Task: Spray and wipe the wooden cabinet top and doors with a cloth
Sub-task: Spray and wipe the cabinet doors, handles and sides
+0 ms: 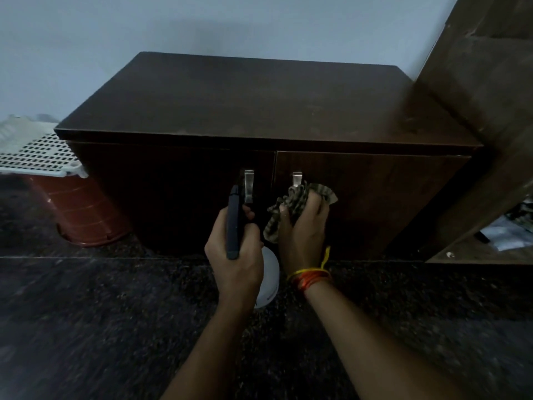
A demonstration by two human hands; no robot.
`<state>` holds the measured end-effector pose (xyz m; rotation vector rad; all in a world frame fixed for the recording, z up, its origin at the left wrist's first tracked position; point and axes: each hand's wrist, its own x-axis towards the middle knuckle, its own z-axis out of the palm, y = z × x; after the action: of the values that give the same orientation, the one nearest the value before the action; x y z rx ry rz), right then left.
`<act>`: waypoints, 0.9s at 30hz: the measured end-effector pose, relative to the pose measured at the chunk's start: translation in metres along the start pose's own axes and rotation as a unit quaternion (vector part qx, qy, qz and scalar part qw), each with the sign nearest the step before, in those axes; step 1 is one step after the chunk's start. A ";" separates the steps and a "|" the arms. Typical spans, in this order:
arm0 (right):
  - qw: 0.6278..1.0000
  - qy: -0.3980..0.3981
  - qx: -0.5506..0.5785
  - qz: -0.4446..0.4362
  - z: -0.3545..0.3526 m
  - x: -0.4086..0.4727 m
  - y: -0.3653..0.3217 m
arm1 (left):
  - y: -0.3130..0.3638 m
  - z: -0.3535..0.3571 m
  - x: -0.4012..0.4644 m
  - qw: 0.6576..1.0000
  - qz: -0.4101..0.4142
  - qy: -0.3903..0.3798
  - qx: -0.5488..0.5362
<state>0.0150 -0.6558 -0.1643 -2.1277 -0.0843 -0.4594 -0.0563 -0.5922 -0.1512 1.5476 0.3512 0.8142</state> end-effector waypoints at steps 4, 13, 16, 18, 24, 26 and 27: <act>0.997 0.071 0.005 -0.025 -0.004 0.014 -0.020 | -0.001 -0.004 0.002 1.000 0.003 0.007 0.005; 0.994 0.057 -0.001 -0.094 0.002 0.008 -0.009 | -0.002 -0.008 0.006 1.000 -0.001 0.006 -0.011; 0.994 0.038 0.000 -0.098 0.002 0.007 -0.003 | -0.005 -0.010 0.005 1.000 -0.002 0.002 -0.002; 0.993 0.033 -0.005 -0.111 0.003 0.002 0.005 | -0.005 -0.012 0.003 1.000 -0.004 0.006 -0.001; 0.988 0.016 0.132 0.082 0.017 -0.010 0.002 | -0.003 -0.018 0.007 1.000 -0.008 0.016 -0.002; 0.968 0.006 0.192 0.159 0.022 -0.010 -0.003 | -0.003 -0.020 0.007 1.000 -0.007 0.017 -0.004; 0.958 0.001 0.204 0.201 0.023 -0.010 -0.005 | -0.003 -0.022 0.008 1.000 -0.006 0.019 -0.006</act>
<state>0.0114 -0.6331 -0.1758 -1.6797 0.2335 -0.1814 -0.0646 -0.5704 -0.1529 1.5193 0.3834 0.8353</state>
